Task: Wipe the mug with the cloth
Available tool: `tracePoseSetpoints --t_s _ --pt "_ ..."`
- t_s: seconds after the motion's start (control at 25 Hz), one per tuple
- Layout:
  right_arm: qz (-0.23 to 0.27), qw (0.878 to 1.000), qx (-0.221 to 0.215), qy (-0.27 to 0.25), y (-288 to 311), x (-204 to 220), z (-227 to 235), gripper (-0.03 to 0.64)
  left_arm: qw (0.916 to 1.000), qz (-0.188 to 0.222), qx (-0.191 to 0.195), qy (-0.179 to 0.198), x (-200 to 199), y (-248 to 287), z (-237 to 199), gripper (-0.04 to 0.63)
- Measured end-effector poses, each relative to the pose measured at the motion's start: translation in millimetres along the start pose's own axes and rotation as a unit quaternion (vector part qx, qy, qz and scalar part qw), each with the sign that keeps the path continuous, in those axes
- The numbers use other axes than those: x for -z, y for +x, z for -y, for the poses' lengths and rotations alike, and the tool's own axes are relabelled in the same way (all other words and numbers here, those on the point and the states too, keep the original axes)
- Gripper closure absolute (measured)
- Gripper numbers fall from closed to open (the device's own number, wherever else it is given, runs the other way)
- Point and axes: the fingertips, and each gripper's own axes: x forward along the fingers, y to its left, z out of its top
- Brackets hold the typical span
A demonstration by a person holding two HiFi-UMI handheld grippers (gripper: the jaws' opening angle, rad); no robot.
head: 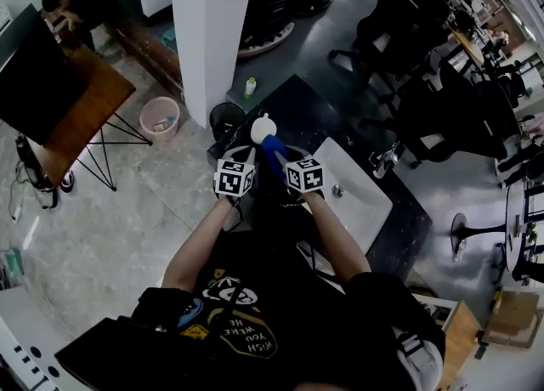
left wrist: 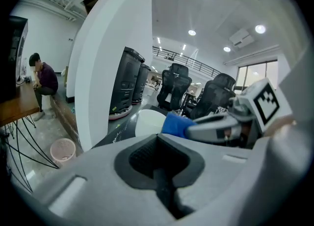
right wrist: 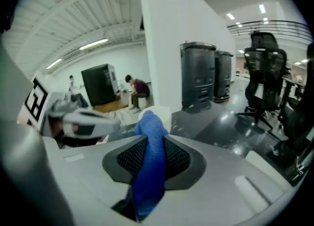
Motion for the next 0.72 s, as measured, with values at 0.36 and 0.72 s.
tracePoseSetpoints --t_s 0.36,0.72 --pt "-0.041 0.998 -0.015 -0.043 21 9 -19 0.52 0.9999 0.009 0.007 0.009 -8 -1 5 0.592" --pt "0.052 0.998 0.032 0.005 -6 -36 10 0.522 0.9999 0.009 0.005 -0.002 -5 -4 2 0.592"
